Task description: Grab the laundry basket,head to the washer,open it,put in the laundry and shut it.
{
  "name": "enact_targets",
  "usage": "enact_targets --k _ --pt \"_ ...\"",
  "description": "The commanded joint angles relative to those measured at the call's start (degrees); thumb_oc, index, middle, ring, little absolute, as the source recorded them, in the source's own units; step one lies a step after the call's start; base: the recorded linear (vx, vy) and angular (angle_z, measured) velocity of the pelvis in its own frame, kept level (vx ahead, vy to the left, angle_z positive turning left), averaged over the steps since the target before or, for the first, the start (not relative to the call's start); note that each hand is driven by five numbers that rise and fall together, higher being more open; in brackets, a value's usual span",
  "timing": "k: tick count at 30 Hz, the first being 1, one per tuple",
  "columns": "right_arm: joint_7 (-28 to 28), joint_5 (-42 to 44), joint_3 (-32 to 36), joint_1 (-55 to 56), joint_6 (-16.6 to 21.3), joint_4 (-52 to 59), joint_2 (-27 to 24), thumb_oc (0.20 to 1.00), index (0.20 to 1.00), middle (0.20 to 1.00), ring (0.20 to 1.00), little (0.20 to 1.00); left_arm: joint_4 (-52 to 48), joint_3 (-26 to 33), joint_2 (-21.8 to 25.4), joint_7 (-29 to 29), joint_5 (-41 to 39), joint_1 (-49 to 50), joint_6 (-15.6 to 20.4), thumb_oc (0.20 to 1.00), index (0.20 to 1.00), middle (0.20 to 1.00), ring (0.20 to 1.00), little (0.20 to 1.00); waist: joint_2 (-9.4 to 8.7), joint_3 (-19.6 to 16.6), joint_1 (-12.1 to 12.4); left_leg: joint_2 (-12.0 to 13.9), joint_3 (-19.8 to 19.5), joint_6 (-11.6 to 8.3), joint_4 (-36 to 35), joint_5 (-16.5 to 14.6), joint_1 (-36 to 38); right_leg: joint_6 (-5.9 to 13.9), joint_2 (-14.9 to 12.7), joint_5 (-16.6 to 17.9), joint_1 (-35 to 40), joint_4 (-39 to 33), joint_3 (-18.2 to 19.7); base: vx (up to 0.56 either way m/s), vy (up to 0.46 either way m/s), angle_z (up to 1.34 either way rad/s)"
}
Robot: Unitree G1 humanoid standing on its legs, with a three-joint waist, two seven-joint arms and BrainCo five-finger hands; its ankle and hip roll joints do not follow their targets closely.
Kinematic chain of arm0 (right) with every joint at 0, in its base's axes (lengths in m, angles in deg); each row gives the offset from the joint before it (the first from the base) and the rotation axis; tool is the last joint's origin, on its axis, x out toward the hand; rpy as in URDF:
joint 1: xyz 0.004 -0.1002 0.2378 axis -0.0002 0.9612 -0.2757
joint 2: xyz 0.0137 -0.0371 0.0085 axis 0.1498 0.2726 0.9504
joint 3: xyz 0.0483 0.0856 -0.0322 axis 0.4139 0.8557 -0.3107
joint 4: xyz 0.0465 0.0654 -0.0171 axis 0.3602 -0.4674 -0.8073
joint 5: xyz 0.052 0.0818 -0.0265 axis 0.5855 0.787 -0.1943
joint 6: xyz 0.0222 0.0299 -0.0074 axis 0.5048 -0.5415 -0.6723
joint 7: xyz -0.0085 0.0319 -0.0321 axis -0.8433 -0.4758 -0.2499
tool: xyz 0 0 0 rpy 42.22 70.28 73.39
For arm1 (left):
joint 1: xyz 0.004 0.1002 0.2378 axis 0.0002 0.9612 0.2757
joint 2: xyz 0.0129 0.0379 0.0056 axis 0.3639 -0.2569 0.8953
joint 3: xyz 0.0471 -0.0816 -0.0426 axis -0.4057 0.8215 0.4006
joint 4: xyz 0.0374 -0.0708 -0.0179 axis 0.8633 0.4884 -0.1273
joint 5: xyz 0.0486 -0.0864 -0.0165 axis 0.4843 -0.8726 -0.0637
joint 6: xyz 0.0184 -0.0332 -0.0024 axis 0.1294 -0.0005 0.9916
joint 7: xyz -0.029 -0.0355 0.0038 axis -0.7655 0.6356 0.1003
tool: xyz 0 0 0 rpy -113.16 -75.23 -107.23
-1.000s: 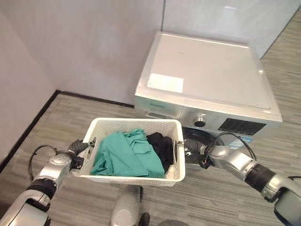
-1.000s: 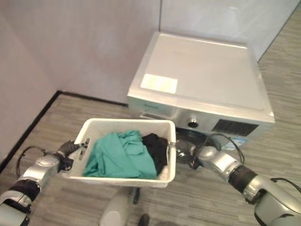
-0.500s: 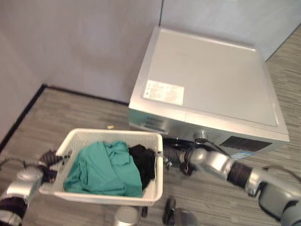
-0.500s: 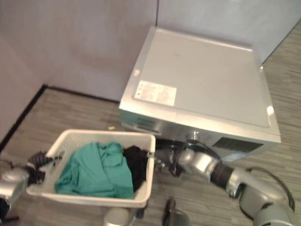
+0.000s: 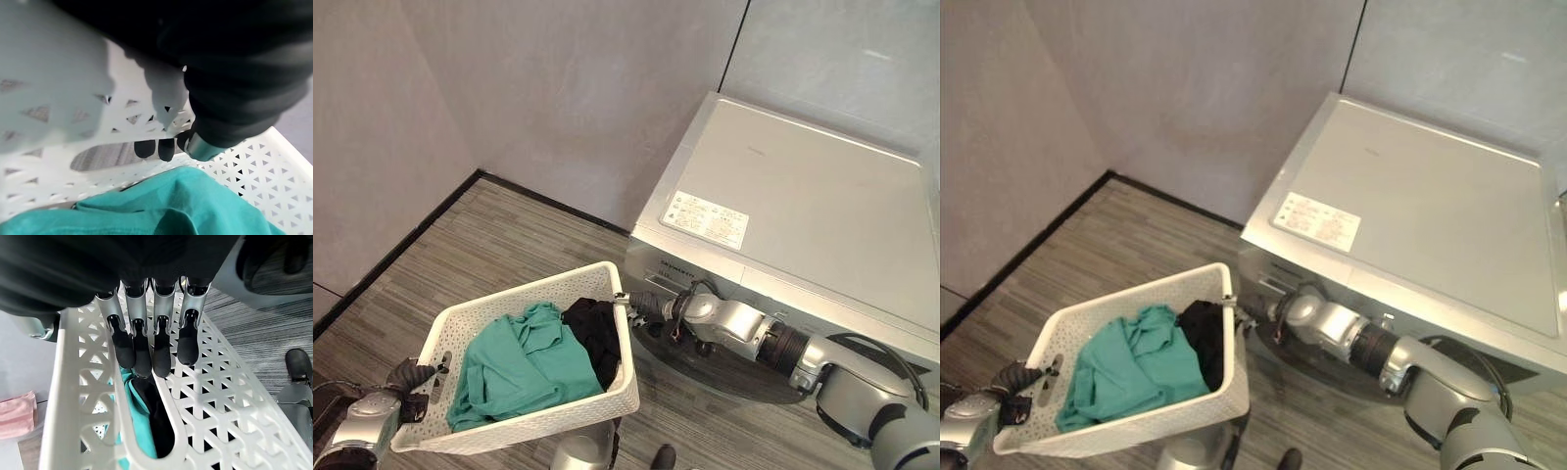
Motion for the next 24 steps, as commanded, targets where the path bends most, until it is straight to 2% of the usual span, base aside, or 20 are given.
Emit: enact_targets --k 1,3,6,13,14,21,22,24 --pt "-2.1 7.3 9.9 -7.2 12.4 3.2 8.8 0.2 0.2 0.2 0.2 0.2 1.9 -5.5 -2.8 0.7 0.3 -6.5 1.2 0.2 0.2 0.2 0.2 0.2 -0.15 -1.3 -1.1 6.4 1.6 -2.62 2.5 1.7 -2.8 2.83 -4.2 -3.0 -2.1 3.6 -2.5 -0.06 -0.028 0.86" --pt "-1.6 6.4 10.1 -7.5 12.7 2.1 9.2 0.2 0.2 0.2 0.2 0.2 2.8 -6.1 -3.5 0.7 0.7 -8.0 1.3 0.2 0.2 0.2 0.2 0.2 0.45 -1.2 -1.1 8.0 5.0 -2.81 2.7 2.1 -3.3 2.8 -4.4 -3.2 -1.2 3.2 -4.1 -0.01 -0.006 0.75" --pt "-1.3 5.1 10.2 -6.9 12.0 -0.5 11.8 0.2 0.2 0.2 0.2 0.2 3.2 -6.5 -3.9 0.5 0.7 -7.8 1.2 0.2 0.2 0.2 0.2 0.2 1.08 -2.1 0.0 6.9 3.7 -2.56 2.3 1.8 -2.5 3.01 -4.7 -2.7 0.1 2.6 -3.9 0.06 0.02 0.26" --pt "-1.6 2.9 8.2 -8.9 11.2 -4.1 16.2 0.2 0.2 0.2 0.2 0.2 3.6 -6.3 -2.8 0.3 0.8 -6.8 0.8 0.2 0.2 0.2 0.2 0.2 1.44 -4.0 1.3 6.9 2.7 -2.29 -1.8 3.0 -0.6 3.05 -4.7 -2.9 0.8 2.2 -5.0 0.02 0.009 0.02" --pt "-1.3 1.4 7.5 -10.6 11.2 -6.1 18.7 0.2 0.2 0.2 0.2 0.2 3.1 -6.8 -1.9 0.1 1.0 -7.2 0.8 0.2 0.2 0.2 0.2 0.2 1.59 -4.4 2.8 6.5 0.1 -2.41 -3.4 4.0 -0.3 2.77 -4.8 -3.6 1.5 2.6 -7.4 0.01 -0.02 0.27" --pt "-0.9 -0.7 7.6 -12.9 11.7 -10.2 21.2 0.2 0.2 0.2 0.2 0.2 2.0 -7.4 -0.6 -0.6 0.2 -8.9 1.2 0.2 0.2 0.2 0.2 0.2 2.01 -5.6 5.5 5.2 -5.2 -3.36 -6.0 6.5 -1.0 2.72 -4.8 -4.1 2.7 2.4 -12.9 0.0 -0.017 0.6" --pt "-0.3 -1.3 8.1 -13.8 12.0 -12.4 22.2 0.2 0.2 0.2 0.2 0.2 1.1 -7.6 0.3 -0.7 -0.7 -9.4 1.2 0.2 0.2 0.2 0.2 0.2 1.73 -6.0 6.5 4.8 -7.0 -4.12 -7.3 6.2 -0.3 2.77 -4.7 -5.7 3.7 2.6 -13.8 0.06 -0.067 0.71" --pt "0.3 -2.5 8.4 -15.1 12.2 -14.0 23.0 0.2 0.2 0.2 0.2 0.2 -0.3 -8.4 1.4 -1.0 -1.8 -10.6 1.4 0.2 0.2 0.2 0.2 0.2 2.03 -6.4 7.4 4.2 -8.9 -4.32 -8.0 7.0 -0.6 2.6 -4.8 -6.3 3.7 3.4 -15.5 0.03 -0.022 0.45"
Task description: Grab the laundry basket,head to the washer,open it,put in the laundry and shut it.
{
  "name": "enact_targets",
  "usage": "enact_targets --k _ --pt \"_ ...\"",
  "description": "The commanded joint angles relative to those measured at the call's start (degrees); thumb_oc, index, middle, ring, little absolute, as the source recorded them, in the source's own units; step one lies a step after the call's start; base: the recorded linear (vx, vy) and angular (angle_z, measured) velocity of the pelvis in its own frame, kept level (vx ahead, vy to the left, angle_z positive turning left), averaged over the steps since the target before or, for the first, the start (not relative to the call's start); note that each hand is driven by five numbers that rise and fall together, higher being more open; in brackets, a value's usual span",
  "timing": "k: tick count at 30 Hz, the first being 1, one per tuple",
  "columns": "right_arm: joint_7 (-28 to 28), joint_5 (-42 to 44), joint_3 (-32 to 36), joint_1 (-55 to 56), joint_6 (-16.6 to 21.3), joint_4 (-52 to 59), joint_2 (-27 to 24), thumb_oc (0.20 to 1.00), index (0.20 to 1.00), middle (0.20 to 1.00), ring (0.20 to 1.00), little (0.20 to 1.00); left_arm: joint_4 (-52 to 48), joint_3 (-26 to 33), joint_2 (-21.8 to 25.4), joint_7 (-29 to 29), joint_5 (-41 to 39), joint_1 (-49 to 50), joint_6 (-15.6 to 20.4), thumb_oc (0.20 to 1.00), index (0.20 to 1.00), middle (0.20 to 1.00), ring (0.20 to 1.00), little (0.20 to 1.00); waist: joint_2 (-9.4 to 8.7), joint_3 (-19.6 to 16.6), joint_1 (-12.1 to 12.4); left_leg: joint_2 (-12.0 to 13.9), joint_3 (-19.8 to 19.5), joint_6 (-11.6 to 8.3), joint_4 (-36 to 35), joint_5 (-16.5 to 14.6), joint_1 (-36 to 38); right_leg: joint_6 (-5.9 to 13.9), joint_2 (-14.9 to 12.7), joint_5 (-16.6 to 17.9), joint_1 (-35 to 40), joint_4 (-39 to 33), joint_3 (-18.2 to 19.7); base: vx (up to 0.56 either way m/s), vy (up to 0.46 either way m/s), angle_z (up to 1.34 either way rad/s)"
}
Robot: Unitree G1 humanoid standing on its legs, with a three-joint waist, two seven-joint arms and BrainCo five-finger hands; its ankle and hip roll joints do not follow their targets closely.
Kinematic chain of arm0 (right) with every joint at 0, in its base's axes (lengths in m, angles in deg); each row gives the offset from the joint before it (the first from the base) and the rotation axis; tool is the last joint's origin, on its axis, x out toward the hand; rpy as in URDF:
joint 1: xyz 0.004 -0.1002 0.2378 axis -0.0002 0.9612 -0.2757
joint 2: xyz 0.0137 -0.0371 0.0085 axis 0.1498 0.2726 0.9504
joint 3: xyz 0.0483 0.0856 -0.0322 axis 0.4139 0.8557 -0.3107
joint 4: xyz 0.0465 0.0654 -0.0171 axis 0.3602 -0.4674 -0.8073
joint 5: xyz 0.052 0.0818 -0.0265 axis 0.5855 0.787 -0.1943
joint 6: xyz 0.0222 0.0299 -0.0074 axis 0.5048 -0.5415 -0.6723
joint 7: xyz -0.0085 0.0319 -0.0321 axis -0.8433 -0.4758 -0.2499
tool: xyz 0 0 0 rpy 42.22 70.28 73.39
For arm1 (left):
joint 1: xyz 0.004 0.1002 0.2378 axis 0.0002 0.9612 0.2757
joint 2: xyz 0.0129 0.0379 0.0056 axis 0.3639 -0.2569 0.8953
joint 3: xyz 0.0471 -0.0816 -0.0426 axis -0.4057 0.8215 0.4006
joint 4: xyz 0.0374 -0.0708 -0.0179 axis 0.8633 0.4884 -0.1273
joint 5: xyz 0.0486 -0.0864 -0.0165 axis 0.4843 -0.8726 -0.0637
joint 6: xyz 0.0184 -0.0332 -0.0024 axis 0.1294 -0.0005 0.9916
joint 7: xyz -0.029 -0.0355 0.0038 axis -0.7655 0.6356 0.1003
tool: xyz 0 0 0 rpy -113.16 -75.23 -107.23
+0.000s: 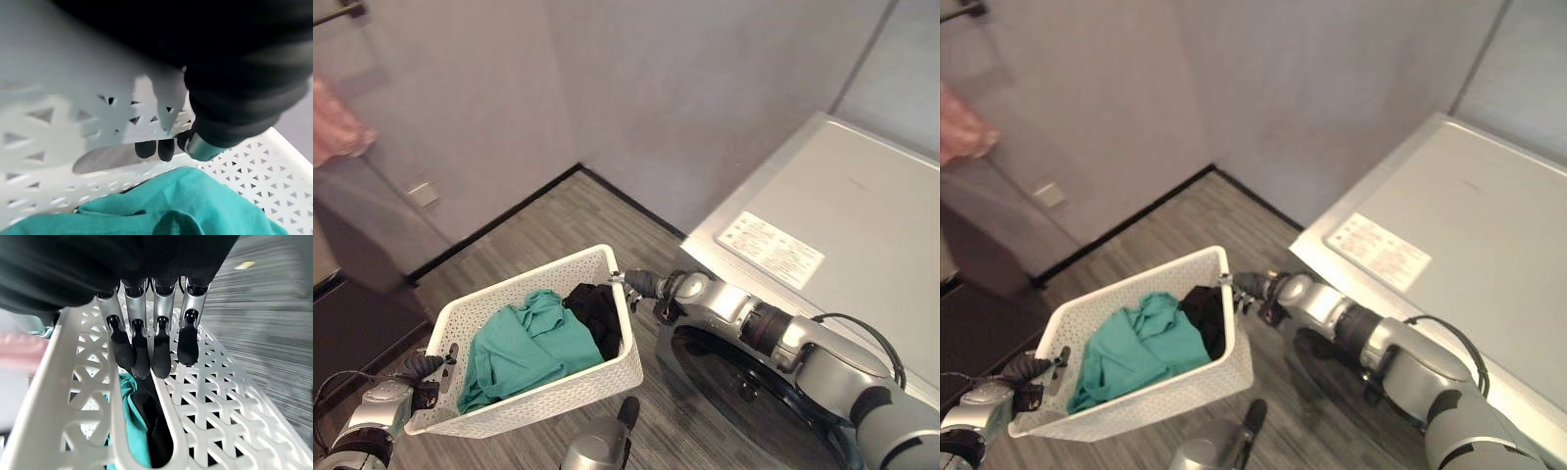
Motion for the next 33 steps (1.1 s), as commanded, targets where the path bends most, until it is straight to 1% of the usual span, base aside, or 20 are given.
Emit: enact_targets --k 1,4,8,9,11,12,13,15,19,22,23,24,25,26,27,29,30,31,32,33 --pt "-0.7 3.5 7.4 -7.3 11.8 -1.8 15.3 0.2 0.2 0.2 0.2 0.2 -4.5 -9.0 3.8 0.9 -1.7 -5.5 2.9 0.2 0.2 0.2 0.2 0.2 -1.3 -4.3 0.1 3.4 -6.4 -4.29 -5.1 4.2 -0.4 4.52 -6.7 -1.9 -3.4 6.7 0.2 0.02 0.021 0.64" --pt "-0.7 2.1 7.0 -8.9 11.7 -2.4 16.6 0.2 0.2 0.2 0.2 0.2 -5.9 -9.1 6.1 0.7 -2.1 -6.4 3.2 0.2 0.2 0.2 0.2 0.2 -1.32 -4.9 1.1 2.9 -7.3 -4.03 -5.4 4.3 -0.3 4.72 -6.9 -2.3 -3.1 7.5 -0.6 0.03 0.025 0.45" --pt "-1.1 1.2 6.3 -10.3 11.7 -2.9 17.7 0.2 0.2 0.2 0.2 0.2 -6.3 -8.0 8.7 0.4 -2.6 -7.1 3.5 0.2 0.2 0.2 0.2 0.2 -1.43 -5.8 1.8 2.5 -7.6 -3.88 -5.9 4.5 0.0 4.76 -7.1 -2.7 -3.1 7.8 -0.5 0.02 0.027 0.12" --pt "-1.1 1.2 6.3 -10.3 11.7 -2.9 17.7 0.2 0.2 0.2 0.2 0.2 -6.3 -8.0 8.7 0.4 -2.6 -7.1 3.5 0.2 0.2 0.2 0.2 0.2 -1.44 -5.8 1.8 2.5 -7.6 -3.88 -5.9 4.5 0.0 4.76 -7.1 -2.7 -3.1 7.8 -0.5 0.0 0.0 0.0" --pt "-0.8 1.9 6.5 -11.2 12.1 -3.3 17.9 0.2 0.2 0.2 0.2 0.2 -6.6 -7.5 10.1 0.1 -3.6 -8.2 3.9 0.2 0.2 0.2 0.2 0.2 -1.46 -6.1 2.0 2.4 -7.6 -4.01 -5.9 4.6 0.1 4.71 -7.0 -2.8 -3.0 7.6 -0.4 0.0 0.0 0.0" --pt "-0.2 3.1 7.0 -12.9 12.4 -4.7 17.7 0.2 0.2 0.2 0.2 0.2 -7.3 -8.5 11.9 0.1 -4.3 -10.1 4.2 0.2 0.2 0.2 0.2 0.2 -1.41 -6.4 1.9 2.5 -7.5 -4.22 -6.1 4.6 0.1 4.66 -6.9 -2.8 -2.7 7.1 -0.1 0.0 0.0 0.0" --pt "-0.2 3.1 7.1 -12.9 12.4 -4.7 17.7 0.2 0.2 0.2 0.2 0.2 -7.2 -8.6 12.0 0.1 -4.3 -10.2 4.2 0.2 0.2 0.2 0.2 0.2 -1.46 -6.4 2.0 2.5 -7.5 -4.22 -6.1 4.6 0.1 4.65 -6.9 -2.7 -2.7 7.1 -0.1 0.0 0.0 0.0" --pt "0.3 4.6 7.3 -14.0 12.5 -5.2 17.2 0.2 0.2 0.2 0.2 0.2 -8.0 -10.1 13.5 0.2 -4.8 -12.7 4.2 0.2 0.2 0.2 0.2 0.2 -1.38 -6.5 1.6 2.6 -7.3 -4.36 -6.0 4.7 0.0 4.64 -6.7 -2.7 -2.6 6.9 0.0 0.0 0.0 0.0" --pt "1.5 7.3 8.0 -16.9 12.9 -6.5 13.9 0.2 0.2 0.2 0.2 0.2 -9.4 -14.6 16.0 0.2 -6.7 -19.2 4.4 0.2 0.2 0.2 0.2 0.2 -1.51 -6.6 0.4 2.9 -6.7 -4.49 -6.1 4.6 0.3 4.81 -6.7 -2.6 -2.6 7.0 0.3 0.02 -0.008 -0.03" --pt "2.8 9.2 9.0 -20.4 13.6 -8.7 10.6 0.2 0.2 0.2 0.2 0.2 -9.6 -19.5 17.5 -0.2 -8.3 -27.1 4.8 0.2 0.2 0.2 0.2 0.2 -1.66 -6.5 -0.9 3.4 -5.8 -4.25 -6.5 4.5 0.9 5.25 -7.0 -2.6 -3.1 8.4 0.8 0.02 0.002 -0.19" --pt "2.8 9.2 9.0 -20.4 13.6 -8.7 10.5 0.2 0.2 0.2 0.2 0.2 -9.5 -19.6 17.5 -0.2 -8.3 -27.3 4.8 0.2 0.2 0.2 0.2 0.2 -1.71 -6.4 -0.9 3.4 -5.8 -4.25 -6.5 4.5 0.9 5.25 -7.1 -2.6 -3.1 8.4 0.9 0.02 0.001 -0.21" --pt "4.2 10.9 9.8 -22.8 14.3 -10.4 9.3 0.2 0.2 0.2 0.2 0.2 -9.1 -22.4 17.5 -1.0 -9.9 -32.7 5.3 0.2 0.2 0.2 0.2 0.2 -1.76 -6.4 -2.0 3.7 -5.0 -4.03 -6.7 4.2 1.2 5.63 -7.3 -2.3 -3.6 8.7 1.5 0.02 -0.002 -0.13" --pt "4.9 11.7 10.3 -23.9 14.7 -11.0 8.6 0.2 0.2 0.2 0.2 0.2 -8.3 -23.3 17.3 -1.3 -10.8 -34.9 5.5 0.2 0.2 0.2 0.2 0.2 -1.86 -6.5 -2.6 3.9 -4.5 -3.98 -6.6 4.1 1.3 5.78 -7.4 -2.1 -3.6 8.5 1.9 0.04 -0.012 -0.16" --pt "5.4 13.2 10.1 -26.3 15.0 -11.0 6.6 0.2 0.2 0.2 0.2 0.2 -8.4 -26.4 17.2 -1.7 -12.1 -40.0 5.9 0.2 0.2 0.2 0.2 0.2 -2.2 -6.6 -3.2 4.0 -4.0 -4.06 -6.5 3.9 1.4 5.87 -7.2 -1.9 -3.5 7.8 2.2 0.03 -0.011 -0.33" --pt "5.4 13.2 10.2 -26.4 15.0 -11.1 6.4 0.2 0.2 0.2 0.2 0.2 -8.2 -26.8 17.1 -1.7 -12.2 -40.5 5.9 0.2 0.2 0.2 0.2 0.2 -2.29 -6.5 -3.1 4.0 -4.0 -4.06 -6.5 3.9 1.4 5.87 -7.2 -1.9 -3.4 7.8 2.2 0.03 -0.011 -0.39" --pt "6.1 15.7 10.8 -28.6 16.1 -12.2 4.5 0.2 0.2 0.2 0.2 0.2 -6.6 -29.5 16.9 -2.4 -13.0 -45.5 6.3 0.2 0.2 0.2 0.2 0.2 -2.7 -6.8 -4.0 4.2 -3.3 -4.1 -6.4 3.5 1.4 6.1 -7.0 -1.5 -3.3 7.0 2.6 0.0 0.033 -0.28" --pt "6.4 16.2 10.8 -30.0 16.4 -12.1 3.2 0.2 0.2 0.2 0.2 0.2 -5.8 -30.5 16.7 -2.3 -13.1 -47.5 6.3 0.2 0.2 0.2 0.2 0.2 -2.26 -6.9 -4.4 4.1 -3.1 -3.65 -5.9 4.4 0.6 6.14 -7.0 0.0 -3.8 6.8 1.9 -0.02 0.075 -0.12" --pt "6.8 17.3 11.1 -31.2 16.7 -12.9 2.4 0.2 0.2 0.2 0.2 0.2 -4.9 -31.8 16.2 -2.2 -13.1 -49.6 6.2 0.2 0.2 0.2 0.2 0.2 -2.46 -7.0 -4.9 4.2 -2.6 -3.6 -5.8 4.2 0.8 6.3 -7.0 0.3 -3.8 6.4 2.2 -0.04 0.075 -0.1" --pt "6.8 17.3 11.2 -31.2 16.7 -13.0 2.3 0.2 0.2 0.2 0.2 0.2 -4.7 -32.1 16.2 -2.2 -13.1 -49.9 6.3 0.2 0.2 0.2 0.2 0.2 -2.54 -6.9 -4.8 4.2 -2.6 -3.58 -5.8 4.2 0.7 6.31 -7.0 0.3 -3.8 6.3 2.3 0.05 0.012 -0.18" --pt "6.7 18.6 11.5 -33.0 17.3 -13.9 -0.1 0.2 0.2 0.2 0.2 0.2 -3.4 -34.9 15.3 -2.1 -12.9 -54.7 6.6 0.2 0.2 0.2 0.2 0.2 -2.96 -7.2 -5.7 4.5 -1.6 -3.54 -5.6 3.7 0.8 6.56 -7.0 0.8 -3.8 5.8 3.1 0.05 0.012 -0.3"
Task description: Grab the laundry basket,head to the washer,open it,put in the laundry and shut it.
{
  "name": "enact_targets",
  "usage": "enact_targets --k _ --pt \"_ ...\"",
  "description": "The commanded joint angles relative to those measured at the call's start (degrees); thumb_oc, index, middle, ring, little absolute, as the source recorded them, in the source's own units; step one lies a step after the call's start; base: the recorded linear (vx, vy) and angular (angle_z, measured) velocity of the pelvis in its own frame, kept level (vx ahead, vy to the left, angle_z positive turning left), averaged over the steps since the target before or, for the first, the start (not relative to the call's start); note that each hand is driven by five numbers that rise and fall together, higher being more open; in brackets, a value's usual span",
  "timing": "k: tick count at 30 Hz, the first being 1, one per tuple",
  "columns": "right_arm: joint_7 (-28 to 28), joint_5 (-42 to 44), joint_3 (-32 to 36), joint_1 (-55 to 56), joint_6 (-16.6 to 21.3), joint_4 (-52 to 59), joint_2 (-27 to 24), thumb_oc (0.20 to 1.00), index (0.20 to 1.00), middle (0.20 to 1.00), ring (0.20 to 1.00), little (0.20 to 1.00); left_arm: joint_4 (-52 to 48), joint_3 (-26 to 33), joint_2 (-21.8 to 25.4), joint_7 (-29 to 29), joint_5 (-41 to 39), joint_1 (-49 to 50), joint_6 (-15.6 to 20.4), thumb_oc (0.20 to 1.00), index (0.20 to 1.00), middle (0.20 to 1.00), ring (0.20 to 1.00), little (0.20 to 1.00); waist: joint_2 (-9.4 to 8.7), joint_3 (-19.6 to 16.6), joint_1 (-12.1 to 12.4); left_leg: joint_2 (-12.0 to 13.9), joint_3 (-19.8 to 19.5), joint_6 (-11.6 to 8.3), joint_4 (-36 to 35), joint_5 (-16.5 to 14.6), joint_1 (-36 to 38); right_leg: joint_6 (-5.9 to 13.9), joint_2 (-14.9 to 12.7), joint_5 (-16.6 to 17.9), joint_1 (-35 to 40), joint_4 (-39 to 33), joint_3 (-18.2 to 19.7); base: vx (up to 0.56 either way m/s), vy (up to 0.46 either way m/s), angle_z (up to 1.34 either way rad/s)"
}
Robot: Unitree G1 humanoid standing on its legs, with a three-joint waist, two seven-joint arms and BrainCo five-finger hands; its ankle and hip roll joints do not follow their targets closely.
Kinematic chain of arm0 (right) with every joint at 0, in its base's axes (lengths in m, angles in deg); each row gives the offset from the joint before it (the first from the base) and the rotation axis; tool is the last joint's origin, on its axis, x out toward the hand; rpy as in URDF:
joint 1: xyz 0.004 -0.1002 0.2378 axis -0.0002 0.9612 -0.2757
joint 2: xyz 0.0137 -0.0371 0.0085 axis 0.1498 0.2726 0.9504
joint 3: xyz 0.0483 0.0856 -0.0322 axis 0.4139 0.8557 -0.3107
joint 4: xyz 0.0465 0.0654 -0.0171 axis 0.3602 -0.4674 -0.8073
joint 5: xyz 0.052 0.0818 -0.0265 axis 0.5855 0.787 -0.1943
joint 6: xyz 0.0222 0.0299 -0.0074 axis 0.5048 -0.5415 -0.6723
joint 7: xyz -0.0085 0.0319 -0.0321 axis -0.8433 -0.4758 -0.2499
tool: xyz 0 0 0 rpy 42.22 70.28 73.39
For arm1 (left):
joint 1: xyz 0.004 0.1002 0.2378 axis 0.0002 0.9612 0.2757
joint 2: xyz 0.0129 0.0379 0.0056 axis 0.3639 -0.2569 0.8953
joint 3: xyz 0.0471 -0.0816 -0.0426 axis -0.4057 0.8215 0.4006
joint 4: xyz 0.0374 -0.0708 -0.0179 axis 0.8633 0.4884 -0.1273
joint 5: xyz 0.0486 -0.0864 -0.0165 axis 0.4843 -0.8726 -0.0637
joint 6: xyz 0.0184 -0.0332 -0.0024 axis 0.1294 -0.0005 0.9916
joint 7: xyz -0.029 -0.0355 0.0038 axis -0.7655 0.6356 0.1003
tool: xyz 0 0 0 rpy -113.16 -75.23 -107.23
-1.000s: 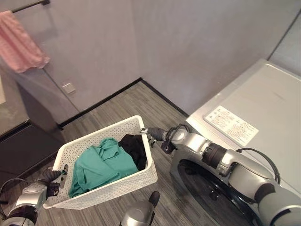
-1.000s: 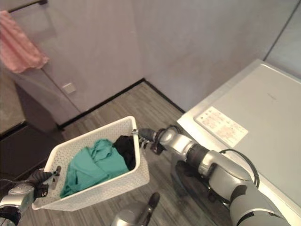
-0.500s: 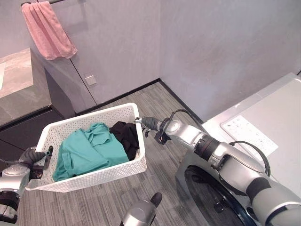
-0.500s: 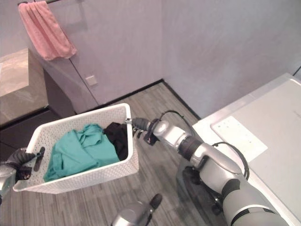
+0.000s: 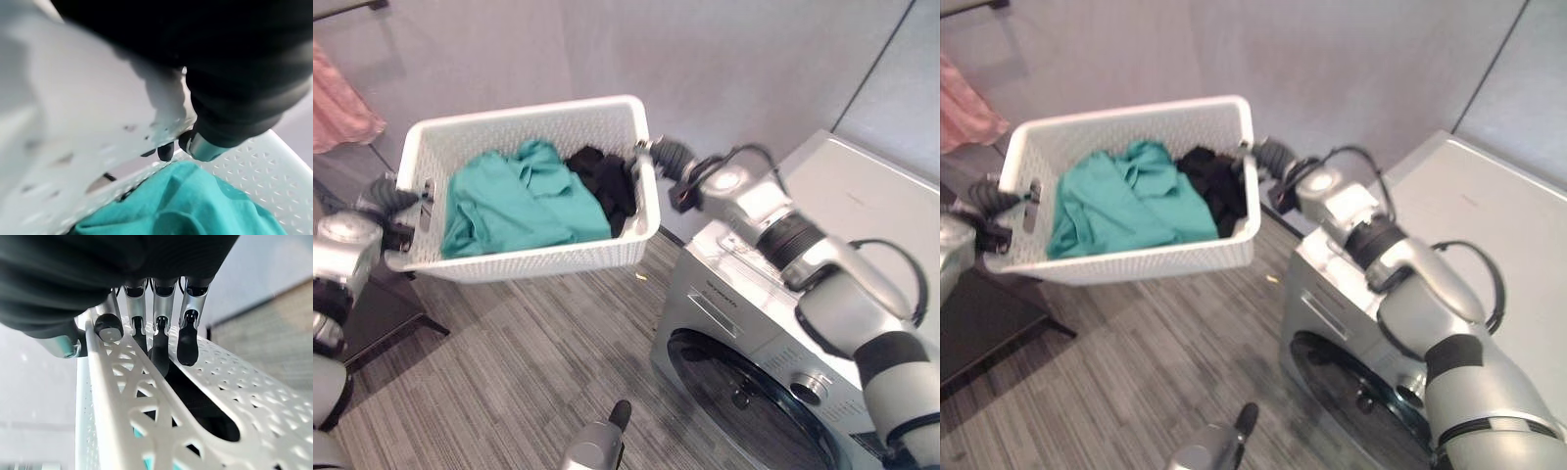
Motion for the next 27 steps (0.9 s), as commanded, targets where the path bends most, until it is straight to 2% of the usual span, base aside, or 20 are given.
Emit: enact_targets --k 1,2,4,6,8,10,15,20,25,27 --pt "-0.7 5.1 -0.8 -9.9 9.1 0.6 5.3 0.2 0.2 0.2 0.2 0.2 -0.9 -6.1 -2.6 0.5 0.2 -8.7 7.9 0.2 0.2 0.2 0.2 0.2 -0.14 -5.1 0.5 2.9 -2.5 -3.46 -7.7 3.4 3.3 6.75 -5.7 4.2 1.7 -2.2 1.2 0.05 0.011 -0.26" --pt "-0.7 5.1 -0.8 -9.9 9.1 0.6 5.2 0.2 0.2 0.2 0.2 0.2 -0.8 -6.3 -2.7 0.5 0.2 -8.9 7.9 0.2 0.2 0.2 0.2 0.2 -0.2 -5.0 0.5 2.9 -2.4 -3.45 -7.7 3.3 3.3 6.75 -5.7 4.2 1.7 -2.2 1.2 0.04 0.012 -0.17" --pt "-0.5 6.0 -1.7 -12.2 9.6 0.4 1.2 0.2 0.2 0.2 0.2 0.2 0.0 -9.3 -3.4 0.7 -0.2 -13.5 8.0 0.2 0.2 0.2 0.2 0.2 -0.39 -5.1 -1.3 3.3 -1.0 -3.29 -7.6 2.8 3.5 7.05 -5.7 4.8 1.4 -2.7 2.6 0.04 0.019 -0.16" --pt "-0.7 6.1 -2.1 -12.6 9.7 0.5 0.3 0.2 0.2 0.2 0.2 0.2 0.3 -10.3 -3.5 0.7 -0.1 -14.8 8.2 0.2 0.2 0.2 0.2 0.2 -0.52 -5.1 -1.5 3.4 -0.6 -3.29 -7.6 2.7 3.6 7.07 -5.7 4.9 1.3 -3.0 3.0 0.03 0.016 -0.3" --pt "-0.6 7.0 -3.3 -14.0 10.1 0.9 -3.4 0.2 0.2 0.2 0.2 0.2 1.5 -12.6 -4.5 0.7 -0.3 -18.3 8.5 0.2 0.2 0.2 0.2 0.2 -0.35 -5.5 -3.4 3.8 1.3 -3.12 -8.4 2.4 4.2 7.52 -5.8 6.1 1.1 -4.7 4.5 0.04 0.029 -0.41" --pt "-0.7 7.4 -3.7 -14.5 10.3 1.4 -4.7 0.2 0.2 0.2 0.2 0.2 1.2 -13.2 -4.6 0.8 -0.5 -19.0 8.6 0.2 0.2 0.2 0.2 0.2 -0.3 -5.5 -3.7 3.8 1.8 -3.07 -8.5 2.5 4.1 7.71 -5.8 6.8 0.9 -5.3 4.7 0.02 0.029 -0.23" --pt "-0.7 8.0 -4.0 -14.2 10.7 2.9 -10.3 0.2 0.2 0.2 0.2 0.2 1.5 -15.6 -6.1 1.7 0.0 -22.2 8.6 0.2 0.2 0.2 0.2 0.2 0.64 -5.6 -6.7 4.2 5.1 -2.92 -9.5 2.1 5.1 8.49 -6.2 8.6 0.2 -7.4 7.7 0.02 0.031 -0.3" --pt "-1.0 8.5 -4.1 -13.3 10.3 3.3 -13.3 0.2 0.2 0.2 0.2 0.2 2.2 -16.3 -6.8 2.0 0.5 -23.1 8.6 0.2 0.2 0.2 0.2 0.2 1.3 -5.2 -8.0 4.3 7.2 -2.92 -9.8 1.8 5.7 8.92 -6.4 9.6 -0.5 -8.2 9.9 0.01 0.022 -0.34" --pt "-2.0 8.3 -4.8 -10.6 8.7 2.4 -21.5 0.2 0.2 0.2 0.2 0.2 3.1 -19.3 -9.9 3.1 1.9 -26.4 8.4 0.2 0.2 0.2 0.2 0.2 2.53 -3.5 -12.0 4.7 11.4 -2.87 -10.7 1.3 6.4 9.8 -6.9 11.9 -3.4 -9.3 14.6 -0.01 0.031 -0.41" --pt "-2.3 8.6 -4.4 -9.2 8.3 2.4 -23.4 0.2 0.2 0.2 0.2 0.2 3.7 -19.6 -10.7 3.2 2.3 -27.2 8.6 0.2 0.2 0.2 0.2 0.2 2.77 -3.1 -13.0 4.7 12.3 -2.84 -10.7 1.1 6.5 9.99 -7.1 12.3 -4.2 -9.4 15.7 -0.01 0.027 -0.34"
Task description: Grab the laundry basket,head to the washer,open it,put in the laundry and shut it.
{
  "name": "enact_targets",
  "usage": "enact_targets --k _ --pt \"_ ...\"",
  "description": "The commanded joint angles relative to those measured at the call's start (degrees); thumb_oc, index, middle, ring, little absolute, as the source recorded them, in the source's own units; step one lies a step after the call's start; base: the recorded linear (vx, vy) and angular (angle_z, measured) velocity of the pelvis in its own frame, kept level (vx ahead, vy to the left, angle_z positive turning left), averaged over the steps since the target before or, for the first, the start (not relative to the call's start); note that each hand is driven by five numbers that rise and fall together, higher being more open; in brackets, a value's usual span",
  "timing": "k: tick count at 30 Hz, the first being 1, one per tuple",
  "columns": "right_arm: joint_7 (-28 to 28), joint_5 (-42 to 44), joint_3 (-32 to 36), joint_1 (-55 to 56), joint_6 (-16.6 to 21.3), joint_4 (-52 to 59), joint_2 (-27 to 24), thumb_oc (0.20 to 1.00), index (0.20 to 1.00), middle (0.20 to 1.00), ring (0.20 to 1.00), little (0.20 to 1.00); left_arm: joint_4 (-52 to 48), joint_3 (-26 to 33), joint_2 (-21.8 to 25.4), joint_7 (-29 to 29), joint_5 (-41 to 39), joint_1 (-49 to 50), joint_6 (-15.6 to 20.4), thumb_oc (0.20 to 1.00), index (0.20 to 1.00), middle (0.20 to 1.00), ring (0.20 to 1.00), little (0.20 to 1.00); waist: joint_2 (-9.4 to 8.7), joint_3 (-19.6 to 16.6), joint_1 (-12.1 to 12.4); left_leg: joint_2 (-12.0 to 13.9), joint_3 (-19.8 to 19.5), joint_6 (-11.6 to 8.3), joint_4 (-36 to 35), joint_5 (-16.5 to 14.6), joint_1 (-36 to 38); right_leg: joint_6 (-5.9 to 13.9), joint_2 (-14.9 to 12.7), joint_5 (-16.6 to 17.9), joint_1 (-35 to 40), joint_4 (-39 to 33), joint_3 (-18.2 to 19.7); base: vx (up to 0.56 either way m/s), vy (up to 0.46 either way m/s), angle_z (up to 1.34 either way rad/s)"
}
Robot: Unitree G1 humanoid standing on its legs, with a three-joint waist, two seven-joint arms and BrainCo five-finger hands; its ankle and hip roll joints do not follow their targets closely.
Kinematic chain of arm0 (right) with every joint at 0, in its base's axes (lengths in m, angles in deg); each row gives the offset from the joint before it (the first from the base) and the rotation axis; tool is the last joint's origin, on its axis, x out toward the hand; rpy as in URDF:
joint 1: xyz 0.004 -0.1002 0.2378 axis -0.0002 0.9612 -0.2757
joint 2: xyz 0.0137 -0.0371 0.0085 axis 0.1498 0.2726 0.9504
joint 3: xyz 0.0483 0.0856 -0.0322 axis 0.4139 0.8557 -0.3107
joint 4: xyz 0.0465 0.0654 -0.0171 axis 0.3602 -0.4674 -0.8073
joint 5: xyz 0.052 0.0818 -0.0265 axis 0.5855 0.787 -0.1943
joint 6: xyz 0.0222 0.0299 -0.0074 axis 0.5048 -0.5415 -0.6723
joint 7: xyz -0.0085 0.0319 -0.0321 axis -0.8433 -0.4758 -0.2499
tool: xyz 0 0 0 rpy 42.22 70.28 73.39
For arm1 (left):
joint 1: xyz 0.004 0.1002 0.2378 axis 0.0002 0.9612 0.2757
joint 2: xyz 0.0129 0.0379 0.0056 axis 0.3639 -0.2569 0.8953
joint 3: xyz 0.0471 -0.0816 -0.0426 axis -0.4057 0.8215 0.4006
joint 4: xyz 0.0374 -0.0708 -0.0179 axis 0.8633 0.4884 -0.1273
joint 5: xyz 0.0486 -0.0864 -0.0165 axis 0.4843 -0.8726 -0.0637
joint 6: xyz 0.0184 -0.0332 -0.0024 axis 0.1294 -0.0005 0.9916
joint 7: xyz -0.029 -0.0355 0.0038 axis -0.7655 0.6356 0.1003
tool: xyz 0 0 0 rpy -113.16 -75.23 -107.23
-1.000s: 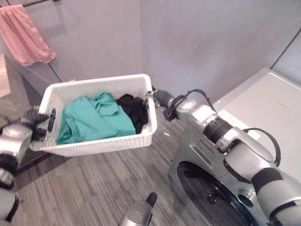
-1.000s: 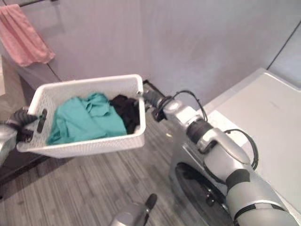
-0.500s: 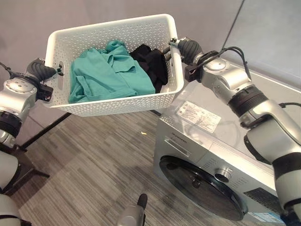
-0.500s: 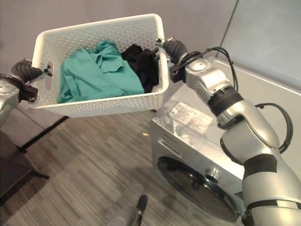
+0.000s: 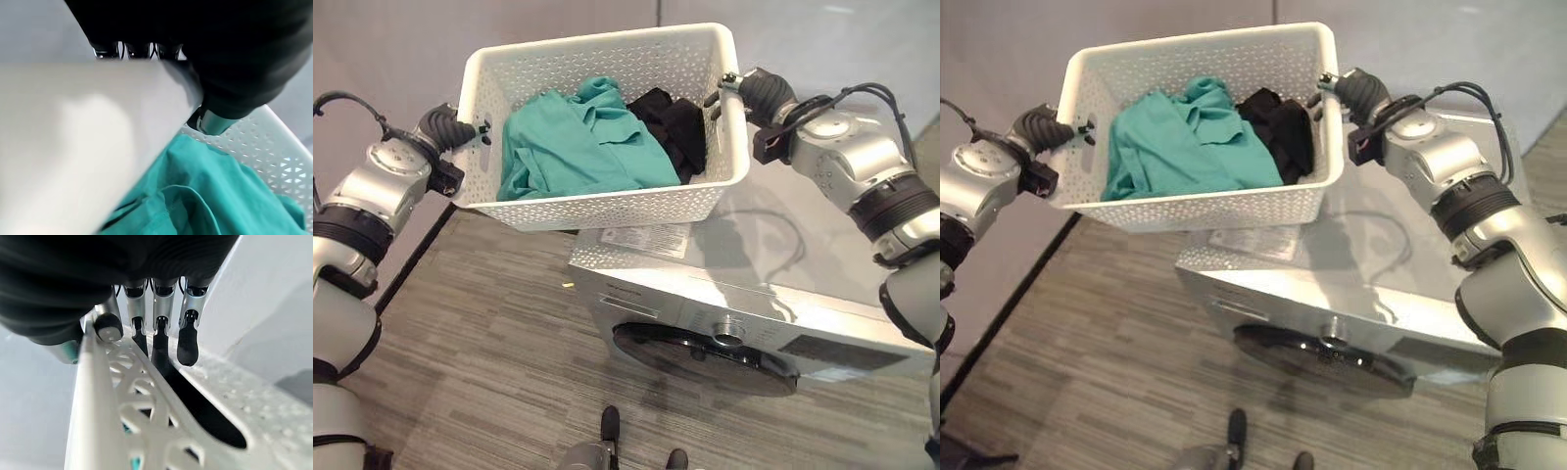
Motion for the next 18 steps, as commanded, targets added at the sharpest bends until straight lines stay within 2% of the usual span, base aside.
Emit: enact_targets --k 1,3,11,18 --pt "-0.2 2.0 2.1 -6.7 5.0 -0.9 -1.1 0.2 0.2 0.2 0.2 0.2 3.2 -4.0 -2.4 0.8 2.4 -8.1 6.7 0.2 0.2 0.2 0.2 0.2 0.41 -1.8 1.6 2.8 0.7 -5.36 -3.3 -0.3 3.6 7.64 -6.4 4.5 0.0 -2.0 -0.1 0.0 0.022 -0.49" --pt "-1.0 2.2 2.1 -5.0 4.6 -0.5 -3.6 0.2 0.2 0.2 0.2 0.2 3.7 -4.3 -2.9 1.3 3.0 -8.6 6.6 0.2 0.2 0.2 0.2 0.2 0.64 -1.4 0.6 3.0 1.9 -5.35 -3.3 -0.6 3.9 7.83 -6.5 4.9 -0.8 -2.0 1.2 0.0 0.016 -0.46" --pt "-3.2 1.5 3.2 0.1 3.5 -1.5 -8.2 0.2 0.2 0.2 0.2 0.2 6.8 -4.1 -5.5 2.5 4.7 -9.0 6.4 0.2 0.2 0.2 0.2 0.2 1.07 -0.2 -1.5 3.5 3.4 -5.45 -3.3 -0.9 4.3 7.86 -6.5 5.2 -2.1 -2.0 3.1 0.0 0.0 -0.19" --pt "-3.4 -1.5 2.7 -0.8 2.4 -7.1 -6.9 0.2 0.2 0.2 0.2 0.2 9.2 -4.3 -8.3 2.8 6.3 -8.9 5.8 0.2 0.2 0.2 0.2 0.2 1.43 0.3 -1.8 3.7 3.9 -5.59 -3.3 -0.9 4.1 7.86 -6.4 5.4 -3.0 -2.0 3.6 0.0 0.0 0.0"
